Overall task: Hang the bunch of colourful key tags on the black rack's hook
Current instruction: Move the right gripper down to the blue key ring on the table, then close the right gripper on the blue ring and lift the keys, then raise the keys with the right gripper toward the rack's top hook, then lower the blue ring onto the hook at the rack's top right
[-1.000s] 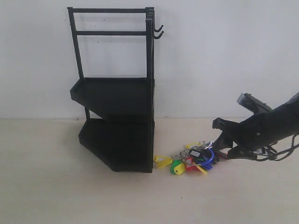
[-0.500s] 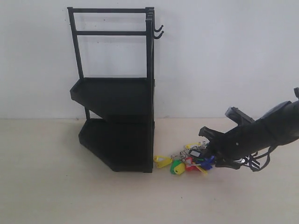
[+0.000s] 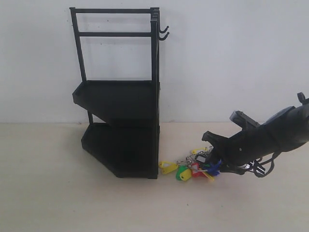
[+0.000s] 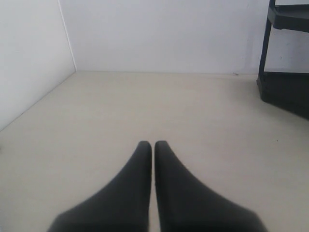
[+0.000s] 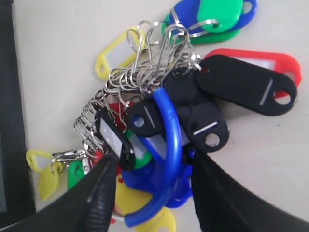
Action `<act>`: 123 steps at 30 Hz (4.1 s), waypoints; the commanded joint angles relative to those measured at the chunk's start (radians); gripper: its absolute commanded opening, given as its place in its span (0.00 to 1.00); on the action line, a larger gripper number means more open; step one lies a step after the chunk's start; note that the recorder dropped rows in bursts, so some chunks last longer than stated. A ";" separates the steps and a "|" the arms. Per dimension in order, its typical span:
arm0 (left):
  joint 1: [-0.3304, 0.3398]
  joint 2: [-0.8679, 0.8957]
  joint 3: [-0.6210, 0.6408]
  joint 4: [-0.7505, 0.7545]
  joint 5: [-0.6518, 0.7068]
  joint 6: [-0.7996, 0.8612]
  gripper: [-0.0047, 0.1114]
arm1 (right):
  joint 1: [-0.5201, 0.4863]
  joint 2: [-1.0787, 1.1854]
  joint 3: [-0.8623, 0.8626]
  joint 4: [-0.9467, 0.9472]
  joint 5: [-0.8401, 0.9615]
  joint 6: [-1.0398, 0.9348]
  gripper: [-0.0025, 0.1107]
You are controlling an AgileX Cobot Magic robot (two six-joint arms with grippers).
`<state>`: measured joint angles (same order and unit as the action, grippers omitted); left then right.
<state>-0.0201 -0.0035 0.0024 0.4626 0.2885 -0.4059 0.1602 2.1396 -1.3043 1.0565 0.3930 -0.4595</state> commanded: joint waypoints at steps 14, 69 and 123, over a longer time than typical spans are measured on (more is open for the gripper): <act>-0.001 0.004 -0.002 0.000 -0.005 -0.006 0.08 | 0.001 0.045 -0.035 0.009 0.048 -0.082 0.05; -0.001 0.004 -0.002 0.000 -0.005 -0.006 0.08 | 0.082 -0.641 -0.035 -0.791 0.152 0.376 0.02; -0.001 0.004 -0.002 0.000 -0.005 -0.006 0.08 | 0.339 -0.452 -0.143 -0.699 -0.440 0.011 0.02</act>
<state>-0.0201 -0.0035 0.0024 0.4626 0.2870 -0.4059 0.4887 1.6863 -1.4330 0.3583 -0.0444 -0.4123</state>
